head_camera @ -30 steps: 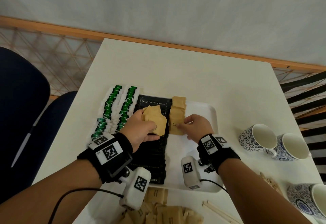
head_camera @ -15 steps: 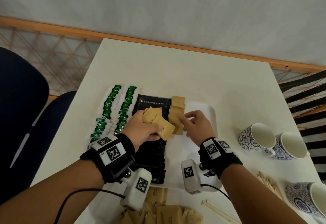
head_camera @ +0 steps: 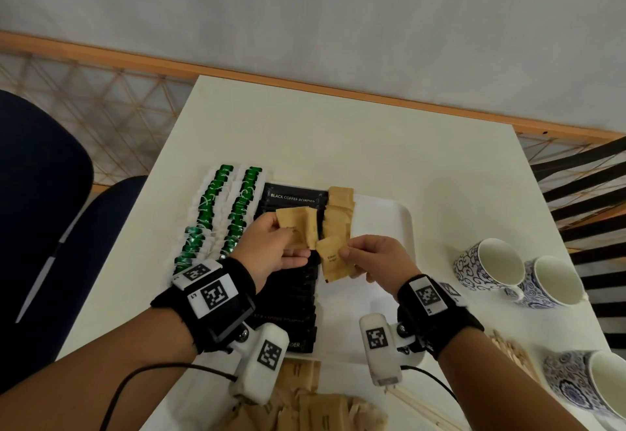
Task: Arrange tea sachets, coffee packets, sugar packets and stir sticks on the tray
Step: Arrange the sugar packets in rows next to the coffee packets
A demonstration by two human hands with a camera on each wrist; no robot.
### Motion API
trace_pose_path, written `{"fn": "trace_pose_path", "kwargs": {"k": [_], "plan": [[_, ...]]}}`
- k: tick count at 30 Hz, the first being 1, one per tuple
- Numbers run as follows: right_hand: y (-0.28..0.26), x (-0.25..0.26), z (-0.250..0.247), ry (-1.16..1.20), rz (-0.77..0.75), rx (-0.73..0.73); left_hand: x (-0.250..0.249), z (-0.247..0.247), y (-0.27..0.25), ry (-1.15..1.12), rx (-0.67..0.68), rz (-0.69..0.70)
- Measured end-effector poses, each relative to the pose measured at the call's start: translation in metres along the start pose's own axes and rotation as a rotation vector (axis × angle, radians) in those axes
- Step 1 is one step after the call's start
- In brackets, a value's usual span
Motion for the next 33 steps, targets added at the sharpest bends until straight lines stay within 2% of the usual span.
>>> {"fn": "trace_pose_path", "kwargs": {"k": [6,10,16,20,28,33], "plan": [[0.002,0.011,0.016,-0.032,-0.055,0.064,0.005,0.02,-0.001,-0.017,0.121,-0.047],[0.003,0.014,0.01,-0.071,-0.046,0.022,0.002,0.015,0.002,0.013,0.064,-0.018],[0.003,-0.015,-0.012,-0.074,0.105,-0.079,0.002,-0.007,0.004,-0.02,-0.02,-0.026],[0.004,-0.022,-0.011,-0.045,0.133,-0.113,0.005,-0.007,0.005,-0.013,-0.02,-0.036],[0.006,0.0,-0.022,-0.364,0.066,-0.268,0.008,0.0,0.006,0.009,0.014,-0.052],[0.015,0.016,-0.01,-0.493,0.038,-0.234,0.012,0.0,0.006,0.026,0.008,-0.063]]}}
Point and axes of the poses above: each hand's wrist, its own y-axis towards the middle knuckle, its own z-axis out of the palm, x = y × z, the point moved 9 cm from there along y, towards the middle knuckle, and after that the axes turned 11 degrees about x, right-handed, at the moved point
